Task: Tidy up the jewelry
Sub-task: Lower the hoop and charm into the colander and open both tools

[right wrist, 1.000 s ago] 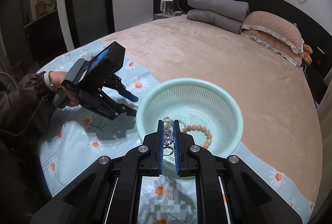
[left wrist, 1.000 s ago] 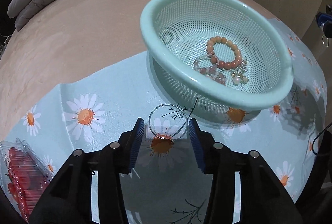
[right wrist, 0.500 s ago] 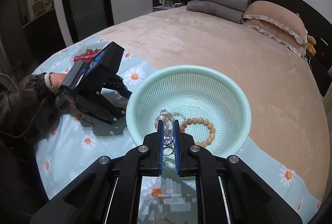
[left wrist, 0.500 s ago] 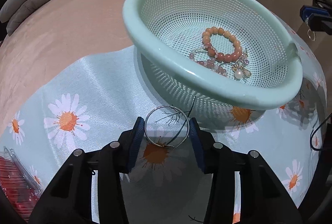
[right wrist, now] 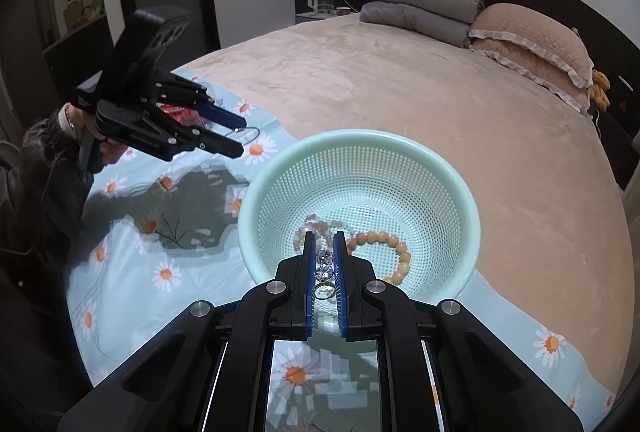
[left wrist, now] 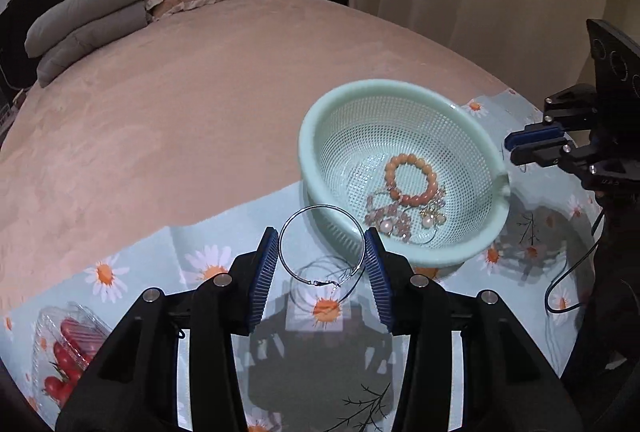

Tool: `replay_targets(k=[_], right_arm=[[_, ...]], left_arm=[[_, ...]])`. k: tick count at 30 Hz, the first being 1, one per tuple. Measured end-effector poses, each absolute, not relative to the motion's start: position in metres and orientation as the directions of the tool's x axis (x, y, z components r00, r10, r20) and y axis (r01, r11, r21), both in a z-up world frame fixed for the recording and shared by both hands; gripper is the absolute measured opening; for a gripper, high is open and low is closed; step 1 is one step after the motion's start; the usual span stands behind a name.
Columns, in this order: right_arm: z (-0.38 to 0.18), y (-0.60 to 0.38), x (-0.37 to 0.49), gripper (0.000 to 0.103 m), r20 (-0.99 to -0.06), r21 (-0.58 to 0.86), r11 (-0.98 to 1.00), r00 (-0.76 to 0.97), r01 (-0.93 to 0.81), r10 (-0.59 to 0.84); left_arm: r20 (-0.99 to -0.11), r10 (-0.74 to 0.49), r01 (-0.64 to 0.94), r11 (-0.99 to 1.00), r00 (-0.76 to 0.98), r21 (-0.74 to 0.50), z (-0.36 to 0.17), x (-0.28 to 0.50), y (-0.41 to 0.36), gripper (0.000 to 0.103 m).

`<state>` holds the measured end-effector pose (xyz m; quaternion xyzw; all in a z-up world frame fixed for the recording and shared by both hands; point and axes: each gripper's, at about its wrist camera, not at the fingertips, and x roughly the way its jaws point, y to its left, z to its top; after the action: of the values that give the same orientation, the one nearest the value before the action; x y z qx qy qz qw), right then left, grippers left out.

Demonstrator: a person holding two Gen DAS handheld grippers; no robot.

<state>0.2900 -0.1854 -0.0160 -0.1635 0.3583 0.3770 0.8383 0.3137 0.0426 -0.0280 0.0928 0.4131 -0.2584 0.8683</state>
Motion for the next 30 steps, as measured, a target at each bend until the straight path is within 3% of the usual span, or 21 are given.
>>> replay_targets(k=[5,17,19,21,23,25,30], right_arm=[[-0.011,-0.185,0.295,0.008,-0.72,-0.015,0.66,0.466,-0.751,0.514],[-0.041,-0.194,0.316,0.01,-0.749,0.01,0.702,0.46,-0.712,0.477],[-0.043,-0.197,0.318,0.021,-0.753,-0.015,0.736,0.492,-0.677,0.437],[-0.041,-0.202,0.317,0.069,-0.729,-0.054,0.774,0.555,-0.631,0.401],[-0.031,-0.208,0.31,0.083,-0.667,-0.096,0.806,0.639,-0.584,0.384],[-0.019,-0.213,0.305,0.086,-0.619,-0.101,0.832,0.689,-0.546,0.377],[0.019,-0.215,0.285,0.088,-0.53,-0.125,0.877,0.779,-0.463,0.336]], left_arm=[[-0.764,-0.389,0.577,0.817,0.515,-0.027,-0.017,0.327,0.01,0.045],[-0.802,-0.407,0.633,0.773,0.438,-0.047,-0.053,0.335,-0.026,0.046],[-0.795,-0.384,0.613,0.79,0.47,-0.019,-0.051,0.334,-0.024,0.055],[-0.763,-0.329,0.56,0.827,0.557,0.052,-0.043,0.329,-0.019,0.097],[-0.727,-0.323,0.532,0.844,0.606,0.069,-0.03,0.322,-0.011,0.097],[-0.716,-0.314,0.511,0.857,0.624,0.069,-0.018,0.316,-0.005,0.097],[-0.638,-0.159,0.385,0.893,0.754,0.233,0.017,0.287,-0.001,0.097]])
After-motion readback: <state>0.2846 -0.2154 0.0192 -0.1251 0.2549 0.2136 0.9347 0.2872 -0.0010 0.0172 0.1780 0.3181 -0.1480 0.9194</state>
